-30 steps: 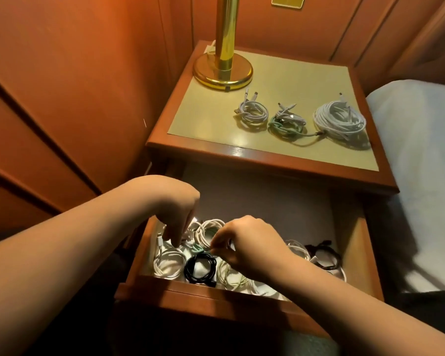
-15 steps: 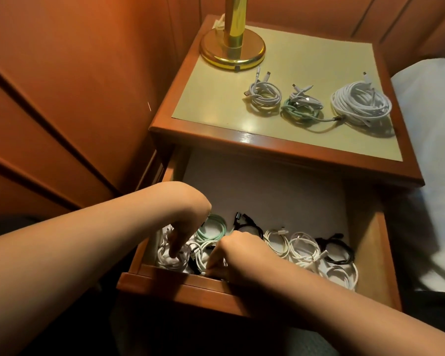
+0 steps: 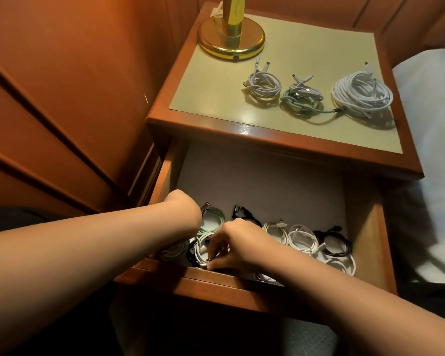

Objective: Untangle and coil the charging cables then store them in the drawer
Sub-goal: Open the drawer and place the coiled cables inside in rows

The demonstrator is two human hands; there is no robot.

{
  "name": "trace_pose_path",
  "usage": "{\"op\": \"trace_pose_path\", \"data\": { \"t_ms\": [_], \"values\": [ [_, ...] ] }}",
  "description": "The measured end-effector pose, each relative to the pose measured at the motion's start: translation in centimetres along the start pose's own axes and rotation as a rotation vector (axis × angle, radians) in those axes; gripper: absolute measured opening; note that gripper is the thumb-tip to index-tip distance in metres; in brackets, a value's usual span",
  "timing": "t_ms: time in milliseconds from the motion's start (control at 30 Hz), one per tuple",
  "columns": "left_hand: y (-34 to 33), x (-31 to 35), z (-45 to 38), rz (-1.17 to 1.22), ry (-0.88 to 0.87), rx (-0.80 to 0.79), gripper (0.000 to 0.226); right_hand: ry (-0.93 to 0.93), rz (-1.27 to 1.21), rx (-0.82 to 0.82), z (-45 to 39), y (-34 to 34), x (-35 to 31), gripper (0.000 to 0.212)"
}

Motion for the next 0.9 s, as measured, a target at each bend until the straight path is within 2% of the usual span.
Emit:
{"op": "trace_pose_path", "data": {
  "t_ms": [200, 233, 433, 533, 633, 700, 767, 900],
  "values": [
    [1.7, -0.4, 1.7, 0.046, -0.057, -0.198, 0.051, 0.024, 0.047, -0.052, 0.0, 2.2, 0.1, 0.026],
    [2.3, -0.6, 2.1, 0.067, -0.075, -0.177, 0.050, 0.028, 0.047, -0.032, -0.1, 2.9, 0.1, 0.027],
    [8.2, -5.5, 5.5, 0.329, -0.175, 0.274, 0.023, 0.014, -0.007, 0.222, 0.0, 10.5, 0.6, 0.022],
    [10.7, -8.0, 6.5, 0.483, -0.139, 0.562, 0.023, -0.043, -0.078, 0.439, 0.6, 15.6, 1.2, 0.019],
    [12.9, -9.3, 6.5, 0.569, -0.092, 0.868, 0.022, -0.177, 0.057, 0.742, 0.1, 19.6, 1.9, 0.018],
    [14.2, -9.5, 5.9, 0.592, -0.091, 1.026, 0.016, -0.237, 0.137, 0.884, -1.1, 21.7, 2.1, 0.022],
    [15.1, -9.4, 5.3, 0.609, -0.106, 1.104, 0.012, -0.258, 0.169, 0.904, -2.6, 23.2, 2.1, 0.027],
    [16.4, -9.4, 3.7, 0.610, -0.079, 1.161, 0.012, -0.287, 0.190, 0.794, -5.7, 24.8, 2.3, 0.033]
  ]
}}
Point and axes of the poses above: each hand's wrist, its own z-axis away from the middle knuckle, its own y-axis out of the back of the hand, x = y × z, the point moved 3 cm from there along -z, towards the middle knuckle, and after that the axes turned 15 degrees about -y, right-handed, at the moved point
